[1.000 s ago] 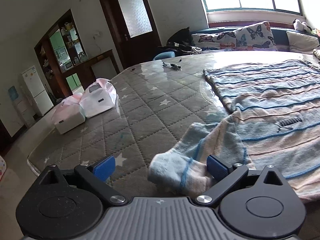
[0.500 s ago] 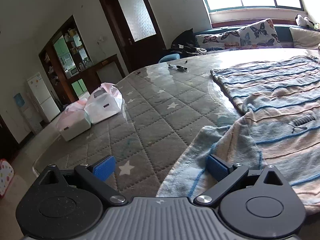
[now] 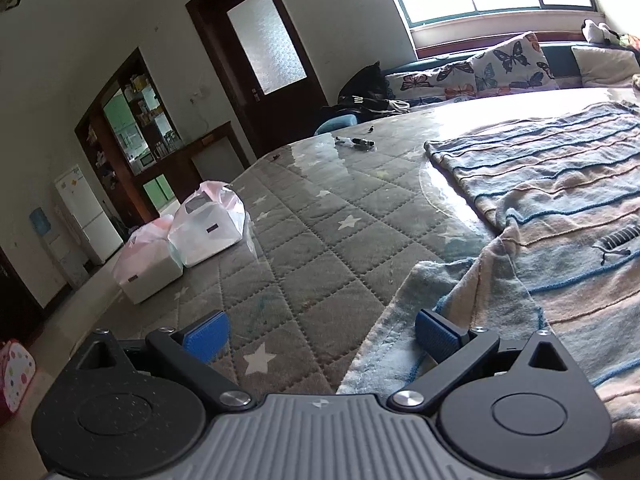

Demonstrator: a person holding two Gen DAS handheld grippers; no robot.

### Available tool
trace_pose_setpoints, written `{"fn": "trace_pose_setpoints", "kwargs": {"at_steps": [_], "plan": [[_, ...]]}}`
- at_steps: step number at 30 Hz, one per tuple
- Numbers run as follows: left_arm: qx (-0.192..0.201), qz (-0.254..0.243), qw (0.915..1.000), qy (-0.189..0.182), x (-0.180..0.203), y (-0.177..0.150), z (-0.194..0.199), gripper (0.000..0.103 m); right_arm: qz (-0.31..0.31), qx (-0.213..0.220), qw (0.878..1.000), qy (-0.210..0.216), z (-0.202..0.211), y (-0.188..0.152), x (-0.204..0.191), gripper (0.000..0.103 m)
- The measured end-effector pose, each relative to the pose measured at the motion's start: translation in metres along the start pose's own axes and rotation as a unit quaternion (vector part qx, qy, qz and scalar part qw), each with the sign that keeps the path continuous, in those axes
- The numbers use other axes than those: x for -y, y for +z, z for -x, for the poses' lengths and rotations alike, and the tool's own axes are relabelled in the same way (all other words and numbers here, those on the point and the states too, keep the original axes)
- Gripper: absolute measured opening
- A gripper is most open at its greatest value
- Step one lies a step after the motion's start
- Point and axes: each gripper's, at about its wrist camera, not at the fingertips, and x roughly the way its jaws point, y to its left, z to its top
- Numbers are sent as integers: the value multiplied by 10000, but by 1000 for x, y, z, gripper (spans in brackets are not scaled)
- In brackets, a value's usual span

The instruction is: Fold clothes

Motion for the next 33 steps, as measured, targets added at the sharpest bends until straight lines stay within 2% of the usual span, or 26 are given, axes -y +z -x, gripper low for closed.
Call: {"fn": "trace_pose_setpoints", "kwargs": {"at_steps": [3, 6, 11, 15, 20, 23, 27, 30, 33], "plan": [[10, -1, 10000, 10, 0, 0, -1, 102, 171, -17, 9993, -330, -7, 11, 0, 51], [20, -31, 10000, 32, 1, 0, -1, 102, 231, -375, 9985, -325, -34, 17, 1, 46], [27, -29, 10000, 29, 0, 0, -3, 103, -10, -236, 9982, -552, -54, 30, 8, 47], [38, -21, 10000, 19, -3, 1, 0, 102, -328, -142, 9979, -548, -48, 35, 20, 46], [241, 97, 9996, -120, -9, 5, 18, 102, 4, 1, 9998, -214, -16, 21, 11, 47], [372, 122, 9985, -388, -7, 8, 32, 101, 176, -82, 9998, -103, -7, 6, 5, 47], [537, 85, 9932, -1030, 5, 10, 46, 97, 379, -211, 9990, -49, -3, -11, -1, 47], [546, 39, 9859, -1584, 16, 11, 51, 89, 308, -240, 9992, 11, -3, -17, 1, 48], [342, 29, 9771, -2101, 26, 10, 44, 75, 219, -263, 9994, 28, -2, -17, 2, 49]]}}
